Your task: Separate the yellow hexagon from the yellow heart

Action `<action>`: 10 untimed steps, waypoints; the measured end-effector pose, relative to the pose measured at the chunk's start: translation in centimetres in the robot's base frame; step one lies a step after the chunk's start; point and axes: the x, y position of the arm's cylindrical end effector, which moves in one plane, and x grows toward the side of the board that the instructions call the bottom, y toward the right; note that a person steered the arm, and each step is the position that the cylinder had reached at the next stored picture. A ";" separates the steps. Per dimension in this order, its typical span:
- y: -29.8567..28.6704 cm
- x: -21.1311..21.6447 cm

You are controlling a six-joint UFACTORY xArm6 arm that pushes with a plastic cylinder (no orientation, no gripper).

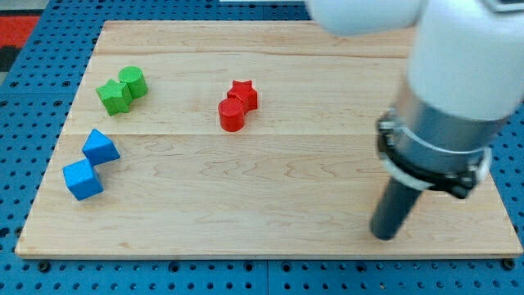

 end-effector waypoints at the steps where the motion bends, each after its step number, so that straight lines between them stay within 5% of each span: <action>1: 2.3 0.0; 6: 5.9 -3.4; 8: -4.7 -2.5; 10: -5.2 -6.6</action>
